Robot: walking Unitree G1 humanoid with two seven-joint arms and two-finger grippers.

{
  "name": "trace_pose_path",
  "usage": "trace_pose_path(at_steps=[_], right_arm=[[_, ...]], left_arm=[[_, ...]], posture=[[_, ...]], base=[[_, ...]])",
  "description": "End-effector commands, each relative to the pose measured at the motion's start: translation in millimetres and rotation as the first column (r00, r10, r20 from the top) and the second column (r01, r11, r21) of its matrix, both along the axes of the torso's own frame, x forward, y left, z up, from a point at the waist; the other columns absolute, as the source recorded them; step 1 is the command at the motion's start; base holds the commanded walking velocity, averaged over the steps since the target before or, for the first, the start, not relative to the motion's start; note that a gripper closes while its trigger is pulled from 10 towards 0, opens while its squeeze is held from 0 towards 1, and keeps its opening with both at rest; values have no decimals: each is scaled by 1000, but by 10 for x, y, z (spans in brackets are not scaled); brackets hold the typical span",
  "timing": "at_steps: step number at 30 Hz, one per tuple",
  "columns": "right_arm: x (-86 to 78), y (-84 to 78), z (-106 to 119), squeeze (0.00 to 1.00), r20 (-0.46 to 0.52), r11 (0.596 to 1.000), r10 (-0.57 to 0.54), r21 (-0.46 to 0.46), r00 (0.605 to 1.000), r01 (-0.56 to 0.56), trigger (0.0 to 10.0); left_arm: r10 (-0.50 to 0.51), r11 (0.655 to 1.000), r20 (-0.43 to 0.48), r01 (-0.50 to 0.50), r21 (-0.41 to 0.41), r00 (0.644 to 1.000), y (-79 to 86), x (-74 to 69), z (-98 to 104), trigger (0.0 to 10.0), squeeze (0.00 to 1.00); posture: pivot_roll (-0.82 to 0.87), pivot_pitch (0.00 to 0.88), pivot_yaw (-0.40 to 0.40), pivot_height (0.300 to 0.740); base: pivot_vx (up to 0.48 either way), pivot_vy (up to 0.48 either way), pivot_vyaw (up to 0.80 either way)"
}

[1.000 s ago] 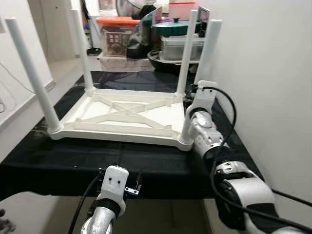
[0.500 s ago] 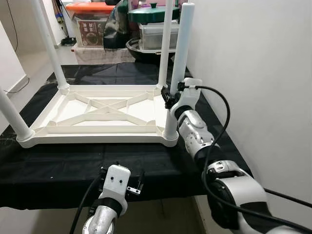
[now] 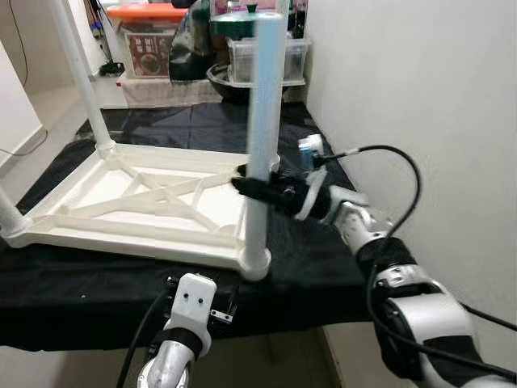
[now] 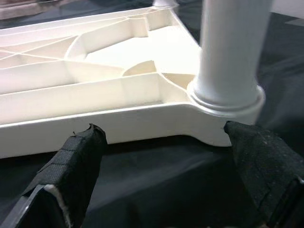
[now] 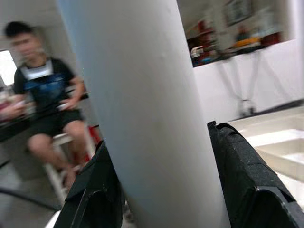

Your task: Building children table

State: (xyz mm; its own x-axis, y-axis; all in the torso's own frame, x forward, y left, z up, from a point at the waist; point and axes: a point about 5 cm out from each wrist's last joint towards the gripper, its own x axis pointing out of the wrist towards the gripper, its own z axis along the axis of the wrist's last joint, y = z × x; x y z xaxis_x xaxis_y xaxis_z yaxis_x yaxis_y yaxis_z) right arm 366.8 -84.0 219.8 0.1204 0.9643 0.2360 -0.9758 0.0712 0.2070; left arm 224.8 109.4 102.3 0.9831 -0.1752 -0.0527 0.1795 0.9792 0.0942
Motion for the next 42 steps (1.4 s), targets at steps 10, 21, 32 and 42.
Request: trace_pose_path(at_steps=[10, 21, 32, 42], right_arm=[[167, 201, -122, 0, 71, 941, -290, -161, 954, 298, 0], [447, -235, -264, 0, 113, 405, -878, -341, 465, 848, 0], [458, -265, -265, 0, 94, 73, -990, -316, 108, 946, 10000], [463, -73, -84, 1000, 76, 96, -990, -215, 115, 972, 10000]], left_arm=[[7, 1000, -8, -7, 9, 1000, 13, -2, -23, 10000, 0], [7, 1000, -9, -7, 7, 1000, 17, 1, -25, 10000, 0], [5, 1000, -11, -5, 6, 1000, 13, -2, -24, 10000, 0], [8, 1000, -12, -8, 6, 1000, 20, -3, -32, 10000, 0]], posture=[[2, 0, -25, 734], [2, 0, -25, 734], [-2, 0, -24, 734], [-4, 0, -25, 734]], base=[[0, 0, 0], [0, 0, 0], [0, 0, 0], [0, 0, 0]])
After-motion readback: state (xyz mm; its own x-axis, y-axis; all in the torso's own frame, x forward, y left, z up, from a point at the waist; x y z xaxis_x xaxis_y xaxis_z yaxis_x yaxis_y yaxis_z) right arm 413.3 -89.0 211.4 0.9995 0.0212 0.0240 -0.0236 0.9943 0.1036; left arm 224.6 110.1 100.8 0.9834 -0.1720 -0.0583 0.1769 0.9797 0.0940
